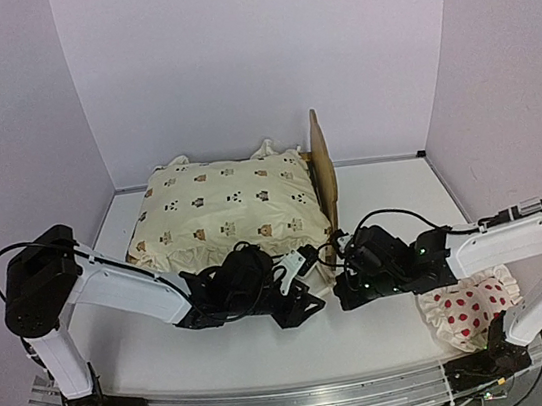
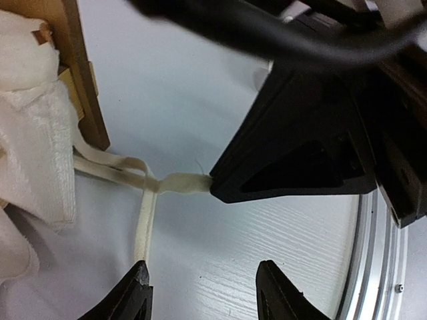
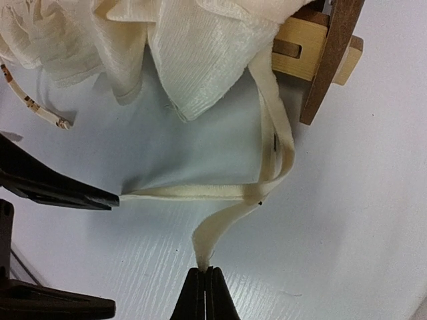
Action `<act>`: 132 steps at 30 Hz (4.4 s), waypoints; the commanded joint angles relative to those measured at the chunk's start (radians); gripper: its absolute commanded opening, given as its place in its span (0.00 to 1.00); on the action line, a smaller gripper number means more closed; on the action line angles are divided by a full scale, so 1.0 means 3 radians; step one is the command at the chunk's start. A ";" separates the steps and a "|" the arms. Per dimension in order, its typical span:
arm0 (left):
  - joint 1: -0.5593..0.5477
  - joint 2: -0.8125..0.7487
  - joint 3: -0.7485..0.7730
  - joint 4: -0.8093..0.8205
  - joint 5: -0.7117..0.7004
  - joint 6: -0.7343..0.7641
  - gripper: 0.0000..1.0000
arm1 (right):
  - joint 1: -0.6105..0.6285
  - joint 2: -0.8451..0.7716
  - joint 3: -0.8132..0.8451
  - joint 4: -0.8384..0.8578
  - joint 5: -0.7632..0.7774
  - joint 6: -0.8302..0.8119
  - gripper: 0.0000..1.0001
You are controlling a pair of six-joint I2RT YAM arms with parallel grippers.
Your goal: Set up the pet bed
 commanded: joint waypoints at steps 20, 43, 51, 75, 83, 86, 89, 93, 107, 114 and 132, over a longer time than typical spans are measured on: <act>0.0113 0.0822 0.0254 0.1200 0.0007 0.0763 0.40 | -0.0042 -0.0249 0.0252 -0.0142 -0.0428 0.0091 0.00; 0.0172 0.0852 0.0148 0.1446 -0.0118 0.0629 0.00 | -0.0043 -0.0326 0.0338 -0.0334 -0.0200 0.0054 0.51; 0.0239 0.0685 -0.0165 0.1498 -0.0058 0.0250 0.00 | -0.0123 -0.0184 0.0367 -0.0326 0.0337 -0.0152 0.47; 0.0324 0.0333 -0.0493 0.1487 0.0295 -0.0175 0.00 | -0.0373 0.0752 -0.0022 0.1408 0.0158 -0.0042 0.45; 0.0324 0.0307 -0.0476 0.1454 0.0330 -0.0180 0.00 | -0.0374 0.0957 -0.0066 0.1595 0.0320 -0.0039 0.45; 0.0323 0.0304 -0.0463 0.1449 0.0350 -0.0184 0.00 | -0.0375 0.1015 -0.0096 0.1688 0.0350 -0.0032 0.44; 0.0326 0.0302 -0.0449 0.1439 0.0365 -0.0195 0.00 | -0.0379 0.1059 -0.0112 0.1763 0.0388 -0.0015 0.43; 0.0325 0.0285 -0.0442 0.1438 0.0388 -0.0207 0.00 | -0.0379 0.1111 -0.0165 0.1876 0.0464 -0.0006 0.40; 0.0324 0.0199 -0.0452 0.1414 0.0415 -0.0214 0.00 | -0.0379 0.1253 -0.0250 0.2073 0.0451 0.0063 0.16; 0.0325 0.0209 -0.0343 0.1279 0.0375 -0.0214 0.00 | -0.0378 0.1065 -0.0339 0.2091 0.0361 -0.0001 0.00; 0.0460 0.0927 0.0911 0.0141 0.0542 -0.0419 0.00 | -0.0381 0.0240 -0.0638 0.1907 0.0028 -0.0323 0.00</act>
